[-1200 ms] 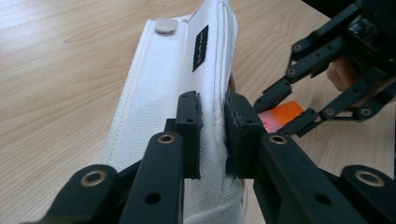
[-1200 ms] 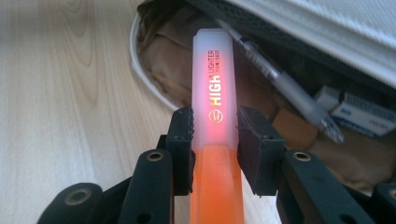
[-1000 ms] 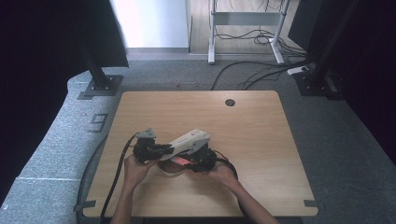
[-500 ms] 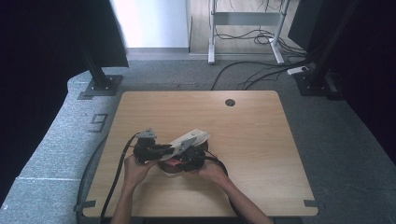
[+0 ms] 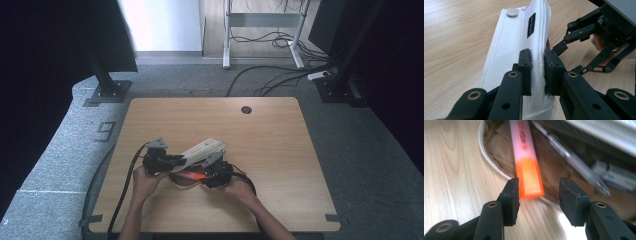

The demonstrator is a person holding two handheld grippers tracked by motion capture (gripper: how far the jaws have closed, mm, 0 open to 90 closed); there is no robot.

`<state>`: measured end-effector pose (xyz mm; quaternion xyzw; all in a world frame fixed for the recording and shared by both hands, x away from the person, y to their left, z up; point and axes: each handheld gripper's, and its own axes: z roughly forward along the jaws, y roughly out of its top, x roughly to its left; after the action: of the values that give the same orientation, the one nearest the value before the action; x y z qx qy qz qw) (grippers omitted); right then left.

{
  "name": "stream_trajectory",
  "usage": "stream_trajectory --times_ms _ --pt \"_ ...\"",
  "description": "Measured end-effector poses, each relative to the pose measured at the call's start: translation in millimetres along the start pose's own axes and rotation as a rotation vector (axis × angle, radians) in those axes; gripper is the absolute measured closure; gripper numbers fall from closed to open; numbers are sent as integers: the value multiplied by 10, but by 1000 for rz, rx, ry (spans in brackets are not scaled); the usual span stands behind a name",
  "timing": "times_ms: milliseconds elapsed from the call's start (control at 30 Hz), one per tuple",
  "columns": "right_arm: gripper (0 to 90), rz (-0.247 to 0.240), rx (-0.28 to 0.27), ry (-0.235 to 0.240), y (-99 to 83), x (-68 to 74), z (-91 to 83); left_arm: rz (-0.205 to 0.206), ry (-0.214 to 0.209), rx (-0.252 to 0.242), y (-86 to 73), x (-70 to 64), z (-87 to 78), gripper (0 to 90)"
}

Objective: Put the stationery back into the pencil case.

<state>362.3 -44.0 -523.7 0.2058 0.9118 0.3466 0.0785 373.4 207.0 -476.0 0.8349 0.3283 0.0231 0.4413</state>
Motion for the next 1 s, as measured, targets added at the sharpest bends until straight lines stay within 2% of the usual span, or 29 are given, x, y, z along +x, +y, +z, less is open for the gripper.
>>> stream_trajectory --times_ms 100,233,367,400,467,600,1000 --pt "557 32 -4 1 -79 -34 -30 0 0 0 -1 1 2 770" --pt "631 49 -6 -7 -112 -60 -22 1 -1 1 -1 -1 4 769" --pt "658 48 -3 -15 -98 -70 5 2 -3 4 -3 1 6 769" --pt "694 48 -1 -14 -94 -76 10 2 -3 3 -4 1 6 769" --pt "719 46 -1 -30 -90 -86 22 2 -3 3 -3 0 6 769" --pt "762 52 -12 -33 -73 -114 44 1 -3 3 -3 -1 8 769" --pt "807 75 -40 -43 26 -208 118 -2 8 12 -14 5 39 763"
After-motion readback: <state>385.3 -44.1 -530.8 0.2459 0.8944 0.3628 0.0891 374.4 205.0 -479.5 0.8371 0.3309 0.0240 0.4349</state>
